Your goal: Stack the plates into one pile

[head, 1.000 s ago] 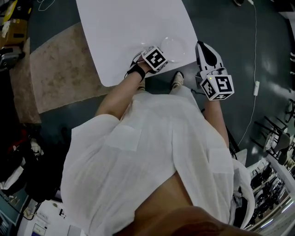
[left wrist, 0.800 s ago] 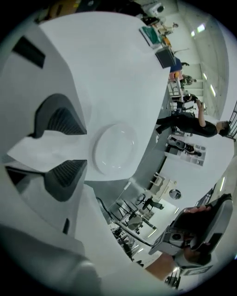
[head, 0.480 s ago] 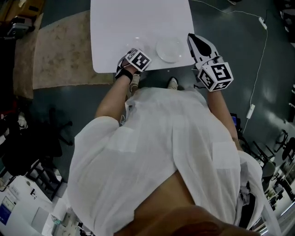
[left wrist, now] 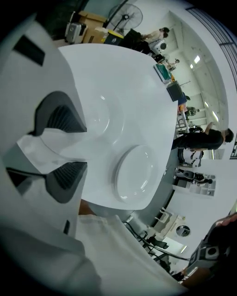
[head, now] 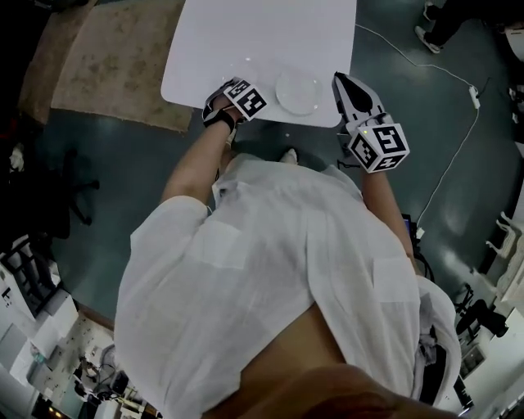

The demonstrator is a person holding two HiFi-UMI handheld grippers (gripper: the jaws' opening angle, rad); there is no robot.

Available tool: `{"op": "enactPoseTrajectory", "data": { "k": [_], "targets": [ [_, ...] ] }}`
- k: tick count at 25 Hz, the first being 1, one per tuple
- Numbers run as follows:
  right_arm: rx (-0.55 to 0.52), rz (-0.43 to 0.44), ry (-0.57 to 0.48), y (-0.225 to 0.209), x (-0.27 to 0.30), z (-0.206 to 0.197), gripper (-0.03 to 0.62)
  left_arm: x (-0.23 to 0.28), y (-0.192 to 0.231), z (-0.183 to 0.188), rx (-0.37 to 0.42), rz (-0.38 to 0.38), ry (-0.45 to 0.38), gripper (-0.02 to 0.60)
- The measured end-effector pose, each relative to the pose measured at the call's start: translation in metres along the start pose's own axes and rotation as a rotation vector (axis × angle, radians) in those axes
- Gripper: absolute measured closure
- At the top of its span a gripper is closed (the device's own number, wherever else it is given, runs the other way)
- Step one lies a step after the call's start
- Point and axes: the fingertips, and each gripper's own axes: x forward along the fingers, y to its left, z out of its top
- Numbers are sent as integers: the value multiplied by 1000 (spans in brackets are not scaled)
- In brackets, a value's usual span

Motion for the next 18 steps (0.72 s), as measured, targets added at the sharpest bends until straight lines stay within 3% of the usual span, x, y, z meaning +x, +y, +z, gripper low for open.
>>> {"op": "enactPoseTrajectory", "data": {
  "k": [9, 11, 18],
  "targets": [
    [24, 5, 2, -2, -5, -8, 565, -2, 11, -8, -31, -7, 20, 414],
    [27, 4, 1, -4, -8, -8, 565, -4, 15, -5, -36, 10, 21, 464],
    [46, -7, 8, -10, -12, -13, 565, -19, 30, 6, -150, 8, -24, 482]
  ]
}}
